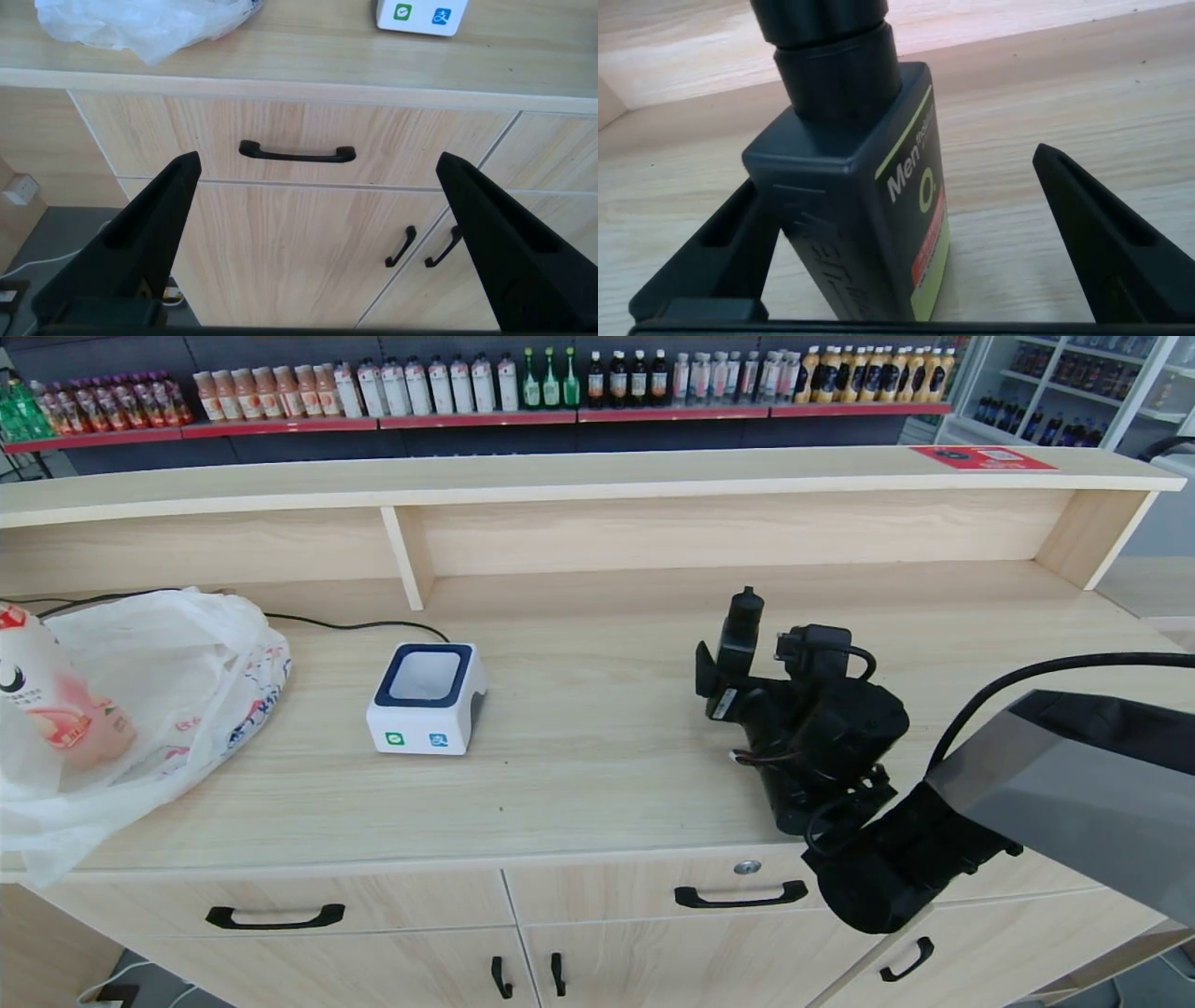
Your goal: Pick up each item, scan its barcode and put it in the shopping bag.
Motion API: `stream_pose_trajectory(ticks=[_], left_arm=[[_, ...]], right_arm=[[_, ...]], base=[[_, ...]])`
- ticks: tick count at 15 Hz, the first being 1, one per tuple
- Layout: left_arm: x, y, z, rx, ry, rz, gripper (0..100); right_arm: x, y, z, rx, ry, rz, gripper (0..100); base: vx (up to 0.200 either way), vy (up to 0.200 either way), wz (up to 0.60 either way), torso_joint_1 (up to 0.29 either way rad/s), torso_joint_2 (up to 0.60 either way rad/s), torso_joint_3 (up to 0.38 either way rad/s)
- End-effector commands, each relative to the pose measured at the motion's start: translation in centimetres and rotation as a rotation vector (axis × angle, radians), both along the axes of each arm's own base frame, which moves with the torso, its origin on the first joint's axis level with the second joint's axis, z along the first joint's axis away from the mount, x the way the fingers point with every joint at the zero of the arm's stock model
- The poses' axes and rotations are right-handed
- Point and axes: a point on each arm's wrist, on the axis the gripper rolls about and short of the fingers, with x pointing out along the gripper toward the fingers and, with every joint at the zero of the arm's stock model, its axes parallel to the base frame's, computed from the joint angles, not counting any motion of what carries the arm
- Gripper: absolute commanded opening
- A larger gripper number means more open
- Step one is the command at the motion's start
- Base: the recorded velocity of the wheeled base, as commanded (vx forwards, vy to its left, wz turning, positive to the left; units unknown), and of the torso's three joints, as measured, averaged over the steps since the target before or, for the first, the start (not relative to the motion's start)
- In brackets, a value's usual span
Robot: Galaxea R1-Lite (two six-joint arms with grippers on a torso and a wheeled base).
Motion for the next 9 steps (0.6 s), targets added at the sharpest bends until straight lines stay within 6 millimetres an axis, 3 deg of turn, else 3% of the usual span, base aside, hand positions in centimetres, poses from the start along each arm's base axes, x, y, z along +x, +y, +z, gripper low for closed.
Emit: stream_pose_trajectory(ticks=[1,9], left_arm=[[0.0,0.0,0.0,-0.001,0.0,0.0,100],[0.0,0.0,0.02,-0.001,-0.002,0.0,100]], right_arm=[[0.31,-0.03,-0.41,-0.003,0.005,-0.004,100],[0.92,-0.48,-1.05,-0.004,0.016,-0.026,100]], base=[[0.0,0.0,0.0,0.0,0.0,0.0],[0.0,0.0,0.0,0.0,0.0,0.0]])
